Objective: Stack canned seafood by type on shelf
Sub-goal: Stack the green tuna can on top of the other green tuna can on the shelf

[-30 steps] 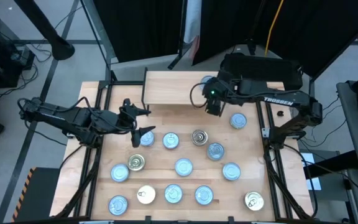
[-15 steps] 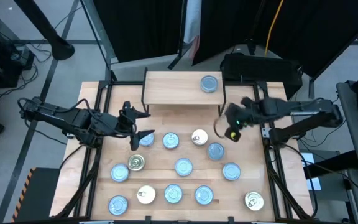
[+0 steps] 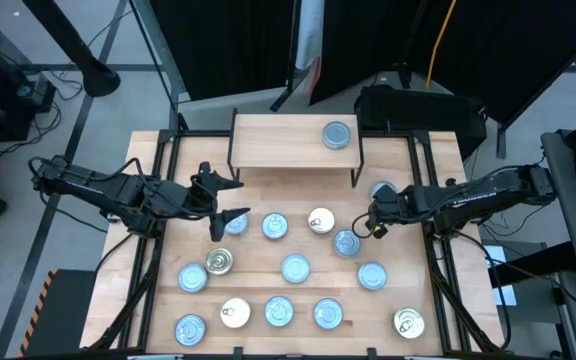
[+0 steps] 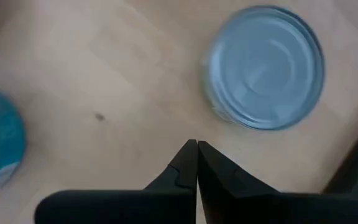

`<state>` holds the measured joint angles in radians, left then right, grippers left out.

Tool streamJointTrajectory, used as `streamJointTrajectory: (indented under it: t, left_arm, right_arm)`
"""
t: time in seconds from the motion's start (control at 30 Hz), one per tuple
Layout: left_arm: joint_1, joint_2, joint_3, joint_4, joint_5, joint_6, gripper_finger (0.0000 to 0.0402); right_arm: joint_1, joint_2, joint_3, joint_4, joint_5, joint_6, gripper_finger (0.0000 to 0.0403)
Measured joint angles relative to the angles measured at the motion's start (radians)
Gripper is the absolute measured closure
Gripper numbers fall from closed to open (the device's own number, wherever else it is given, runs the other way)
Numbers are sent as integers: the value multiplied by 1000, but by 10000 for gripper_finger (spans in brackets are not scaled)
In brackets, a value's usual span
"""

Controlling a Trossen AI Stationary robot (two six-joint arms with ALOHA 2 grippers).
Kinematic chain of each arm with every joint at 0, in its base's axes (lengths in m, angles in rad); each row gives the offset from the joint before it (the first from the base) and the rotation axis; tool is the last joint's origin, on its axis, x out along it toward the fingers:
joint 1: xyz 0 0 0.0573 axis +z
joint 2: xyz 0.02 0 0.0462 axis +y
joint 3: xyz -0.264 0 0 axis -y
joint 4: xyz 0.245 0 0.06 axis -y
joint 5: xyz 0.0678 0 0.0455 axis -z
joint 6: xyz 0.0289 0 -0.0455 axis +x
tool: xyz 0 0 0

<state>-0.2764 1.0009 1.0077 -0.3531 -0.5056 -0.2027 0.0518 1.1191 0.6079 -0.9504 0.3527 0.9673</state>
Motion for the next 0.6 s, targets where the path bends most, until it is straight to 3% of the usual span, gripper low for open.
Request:
streamJointTrajectory:
  t: [0.27,0.6]
  left_arm:
    - [0,0,0,27,0,8,88]
    - [0,0,0,23,0,18,88]
  right_arm:
    - [-111,0,-28,16,112,15,403]
    - [-140,5,-86,98,107,16,403]
